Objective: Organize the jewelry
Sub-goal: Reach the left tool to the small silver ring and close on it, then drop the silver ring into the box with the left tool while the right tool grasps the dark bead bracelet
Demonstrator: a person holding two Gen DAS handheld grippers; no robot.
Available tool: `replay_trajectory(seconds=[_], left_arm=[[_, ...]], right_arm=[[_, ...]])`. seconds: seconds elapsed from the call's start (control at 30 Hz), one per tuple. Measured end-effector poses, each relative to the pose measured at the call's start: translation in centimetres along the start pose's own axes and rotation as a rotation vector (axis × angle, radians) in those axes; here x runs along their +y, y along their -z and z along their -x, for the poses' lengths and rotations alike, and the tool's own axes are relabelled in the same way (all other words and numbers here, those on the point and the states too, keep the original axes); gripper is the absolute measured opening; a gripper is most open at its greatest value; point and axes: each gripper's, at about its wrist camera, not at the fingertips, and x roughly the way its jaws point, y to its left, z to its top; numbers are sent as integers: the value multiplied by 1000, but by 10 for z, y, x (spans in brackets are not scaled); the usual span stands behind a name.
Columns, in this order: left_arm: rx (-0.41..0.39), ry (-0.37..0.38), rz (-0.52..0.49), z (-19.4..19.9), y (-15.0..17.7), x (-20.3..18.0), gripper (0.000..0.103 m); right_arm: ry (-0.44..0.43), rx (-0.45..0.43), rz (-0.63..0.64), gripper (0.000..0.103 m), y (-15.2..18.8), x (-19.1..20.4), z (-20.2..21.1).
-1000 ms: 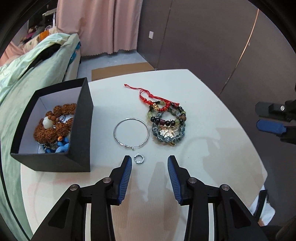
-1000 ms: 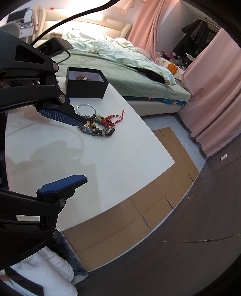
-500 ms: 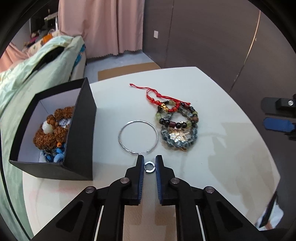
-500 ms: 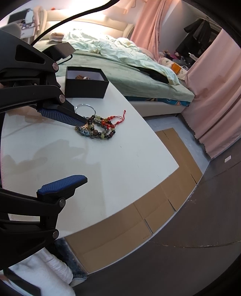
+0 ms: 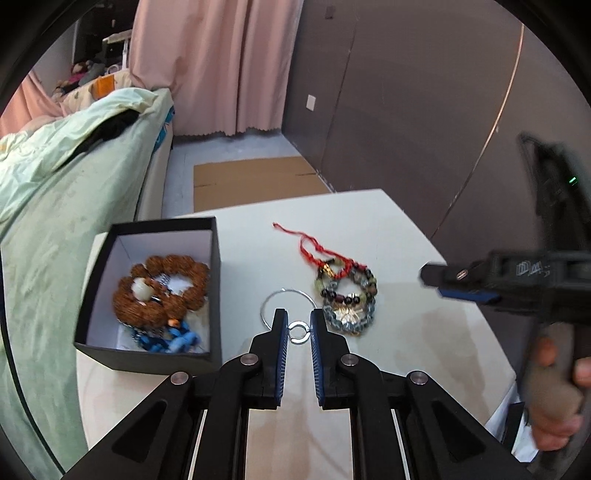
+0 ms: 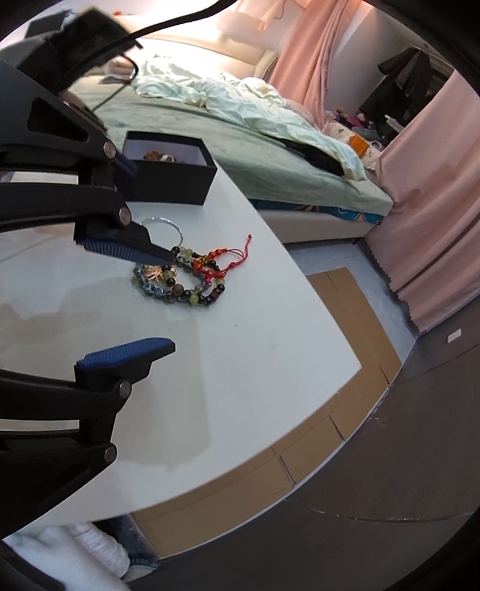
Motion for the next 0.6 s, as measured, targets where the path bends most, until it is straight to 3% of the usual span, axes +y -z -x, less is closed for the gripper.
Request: replay_trajectory(seconds=[0.3,0.6], left_arm=[[-39,11,32,14,-14,19,13],[-54,2,78,14,-26,43,13]], right_arm=[[38,33,-7,35,-10,9,-34],[131,33,50,33,-13,24,-52]])
